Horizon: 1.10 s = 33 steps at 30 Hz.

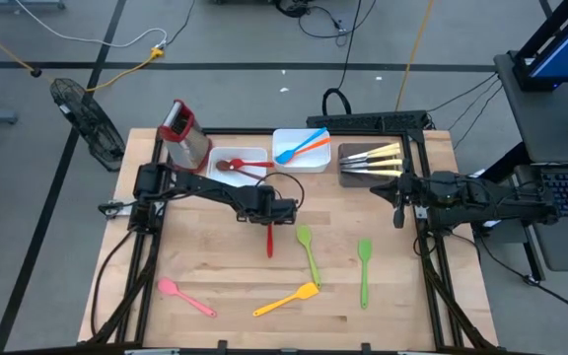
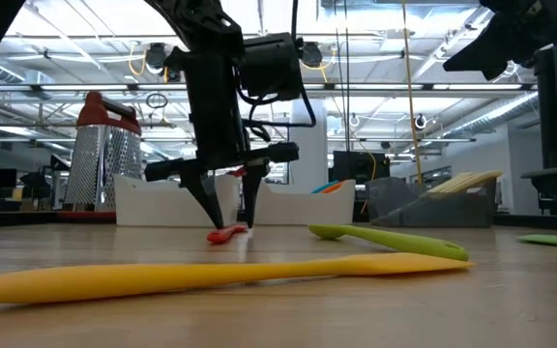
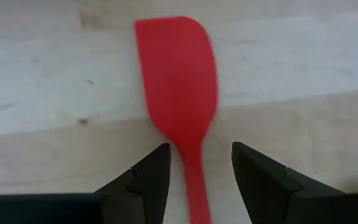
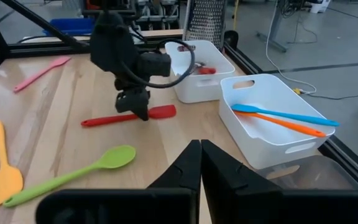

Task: Pick & Place Kitchen Items
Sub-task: Put the red spatula into the right white bin

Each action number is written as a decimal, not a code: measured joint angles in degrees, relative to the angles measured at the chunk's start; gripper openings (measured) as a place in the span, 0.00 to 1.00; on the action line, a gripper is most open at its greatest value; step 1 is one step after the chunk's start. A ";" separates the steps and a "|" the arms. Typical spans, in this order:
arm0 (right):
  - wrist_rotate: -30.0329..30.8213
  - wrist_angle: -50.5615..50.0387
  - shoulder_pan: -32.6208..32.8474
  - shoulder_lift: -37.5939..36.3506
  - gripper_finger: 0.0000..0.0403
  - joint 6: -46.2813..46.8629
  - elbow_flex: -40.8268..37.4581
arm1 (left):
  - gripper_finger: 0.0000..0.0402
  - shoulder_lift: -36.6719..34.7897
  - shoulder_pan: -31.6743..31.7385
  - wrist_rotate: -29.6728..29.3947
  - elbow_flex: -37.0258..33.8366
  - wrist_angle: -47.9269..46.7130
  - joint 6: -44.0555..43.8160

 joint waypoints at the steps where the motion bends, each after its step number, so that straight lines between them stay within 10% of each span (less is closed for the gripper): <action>1: -0.01 -0.04 0.00 0.00 0.01 -0.02 0.00 | 0.44 0.05 0.36 0.02 0.00 -0.15 0.05; 22: 0.30 -0.28 0.00 0.00 0.01 -0.45 0.00 | 0.04 3.88 1.10 6.67 0.22 0.22 2.26; 33: 3.02 -0.19 0.01 0.02 0.01 -0.20 0.00 | 0.02 1.33 0.95 5.36 -0.13 1.40 4.09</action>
